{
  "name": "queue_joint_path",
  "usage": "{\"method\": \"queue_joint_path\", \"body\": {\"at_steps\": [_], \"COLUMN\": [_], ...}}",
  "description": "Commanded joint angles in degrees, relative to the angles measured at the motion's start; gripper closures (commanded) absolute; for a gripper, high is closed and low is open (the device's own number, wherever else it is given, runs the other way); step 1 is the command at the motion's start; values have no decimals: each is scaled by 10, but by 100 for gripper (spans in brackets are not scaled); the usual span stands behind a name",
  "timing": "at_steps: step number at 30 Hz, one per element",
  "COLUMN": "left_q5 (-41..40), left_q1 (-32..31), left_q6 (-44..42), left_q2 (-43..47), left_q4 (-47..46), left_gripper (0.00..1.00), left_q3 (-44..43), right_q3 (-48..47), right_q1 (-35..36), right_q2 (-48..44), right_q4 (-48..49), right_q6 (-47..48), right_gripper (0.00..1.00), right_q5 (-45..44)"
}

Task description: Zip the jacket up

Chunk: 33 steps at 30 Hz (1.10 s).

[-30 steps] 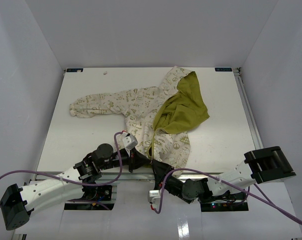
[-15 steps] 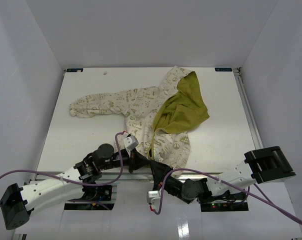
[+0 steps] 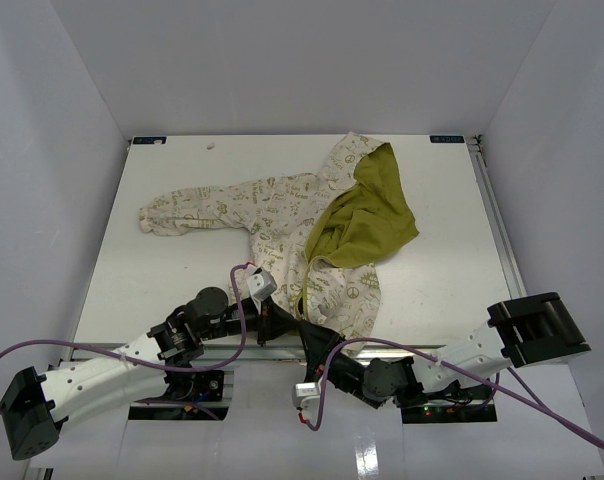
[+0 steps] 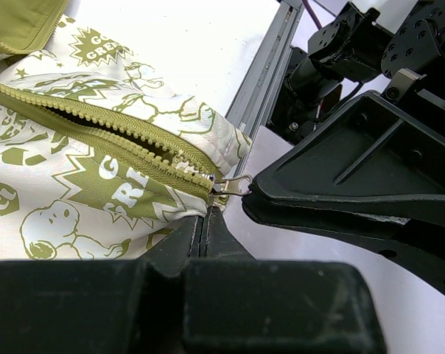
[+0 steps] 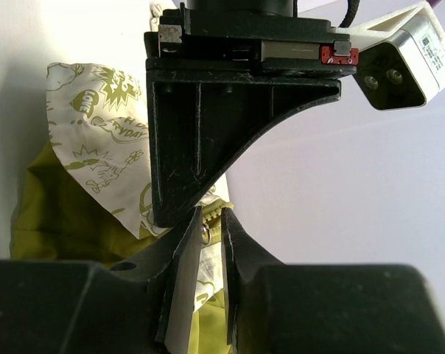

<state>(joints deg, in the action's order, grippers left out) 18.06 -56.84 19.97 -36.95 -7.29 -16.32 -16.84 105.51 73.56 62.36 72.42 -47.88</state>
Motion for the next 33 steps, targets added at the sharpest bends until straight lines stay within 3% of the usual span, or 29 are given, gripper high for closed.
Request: {"method": "queue_joint_path", "body": {"at_steps": [1, 33], "left_q5": [9, 14], "left_q1": [-1, -1], "left_q6": [-6, -5], "left_q2": [5, 7], "left_q4": [-2, -4], "left_gripper": [100, 100], "left_q3": [1, 3], "right_q3": [-3, 4], "right_q1": [3, -15], "right_q2": [-4, 3], "right_q4": [45, 22], "right_q6": [-12, -44], "right_gripper": [77, 78], "right_q5": [-11, -4]}}
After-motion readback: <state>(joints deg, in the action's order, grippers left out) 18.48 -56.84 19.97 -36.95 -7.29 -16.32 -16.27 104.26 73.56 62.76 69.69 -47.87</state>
